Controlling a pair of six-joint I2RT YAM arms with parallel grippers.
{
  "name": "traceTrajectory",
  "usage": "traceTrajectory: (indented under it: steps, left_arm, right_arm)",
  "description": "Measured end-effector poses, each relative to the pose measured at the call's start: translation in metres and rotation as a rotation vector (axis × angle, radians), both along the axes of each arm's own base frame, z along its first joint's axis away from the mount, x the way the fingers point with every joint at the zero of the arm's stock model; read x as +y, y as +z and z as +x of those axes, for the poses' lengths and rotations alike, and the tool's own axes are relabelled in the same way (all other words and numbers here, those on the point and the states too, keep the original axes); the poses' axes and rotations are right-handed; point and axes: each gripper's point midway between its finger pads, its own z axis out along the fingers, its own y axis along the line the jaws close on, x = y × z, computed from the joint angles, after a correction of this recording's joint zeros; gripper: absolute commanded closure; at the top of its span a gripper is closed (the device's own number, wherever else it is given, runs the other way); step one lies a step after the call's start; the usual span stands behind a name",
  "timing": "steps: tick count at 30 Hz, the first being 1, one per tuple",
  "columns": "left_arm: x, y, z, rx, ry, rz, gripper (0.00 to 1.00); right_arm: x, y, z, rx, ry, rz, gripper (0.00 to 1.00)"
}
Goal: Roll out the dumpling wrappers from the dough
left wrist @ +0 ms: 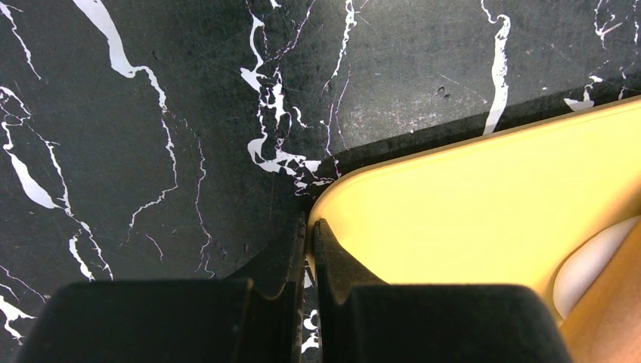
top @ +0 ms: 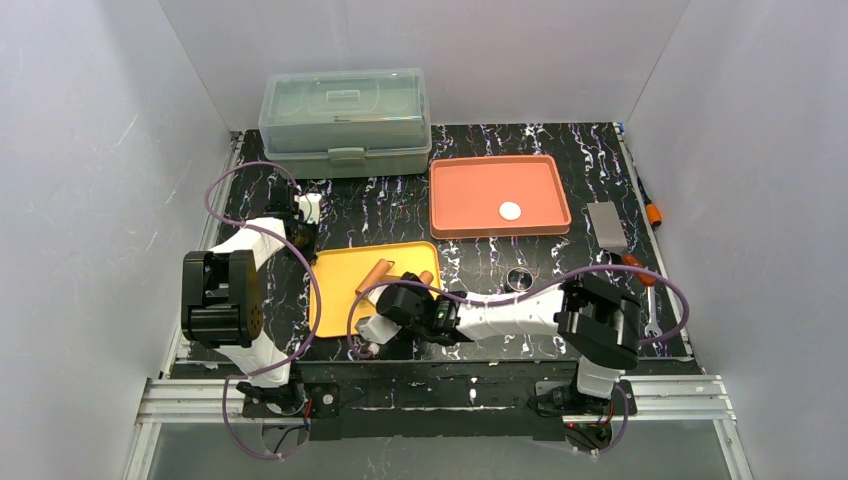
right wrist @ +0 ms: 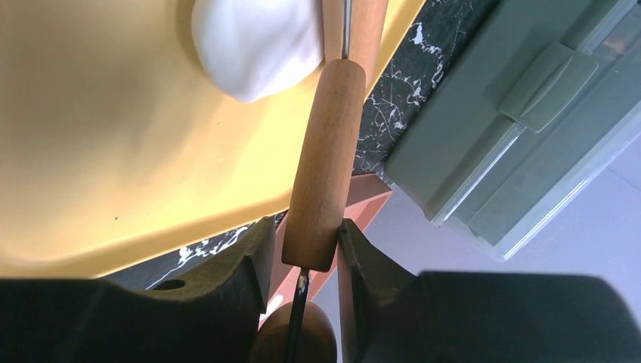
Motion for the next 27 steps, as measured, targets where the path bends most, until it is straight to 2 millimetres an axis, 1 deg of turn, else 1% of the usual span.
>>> traceTrajectory:
  steps: [3, 6, 8, 14, 17, 20, 24, 27]
  left_arm:
    - [0.0, 0.0, 0.0, 0.0, 0.0, 0.0, 1.0]
    - [0.0, 0.0, 0.0, 0.0, 0.0, 0.0, 1.0]
    - [0.0, 0.0, 0.0, 0.0, 0.0, 0.0, 1.0]
    - [0.0, 0.0, 0.0, 0.0, 0.0, 0.0, 1.0]
    - [0.0, 0.0, 0.0, 0.0, 0.0, 0.0, 1.0]
    - [0.0, 0.0, 0.0, 0.0, 0.0, 0.0, 1.0]
    - [0.0, 0.0, 0.0, 0.0, 0.0, 0.0, 1.0]
    - [0.0, 0.0, 0.0, 0.0, 0.0, 0.0, 1.0]
  right_arm:
    - [0.003, -0.001, 0.006, -0.016, -0.012, -0.004, 0.99]
    - [0.002, 0.001, 0.005, -0.018, -0.013, 0.004, 0.99]
    - [0.0, 0.001, 0.002, -0.016, -0.009, 0.007, 0.99]
    - [-0.019, 0.004, -0.013, -0.008, -0.009, -0.02, 0.99]
    - [-0.02, 0.003, -0.014, -0.015, -0.011, -0.033, 0.99]
    - [-0.015, 0.001, -0.011, -0.03, -0.013, -0.047, 0.99]
    - [0.005, 0.001, -0.001, -0.056, -0.022, -0.032, 0.99]
    - [0.01, 0.001, 0.004, -0.063, -0.026, -0.024, 0.99]
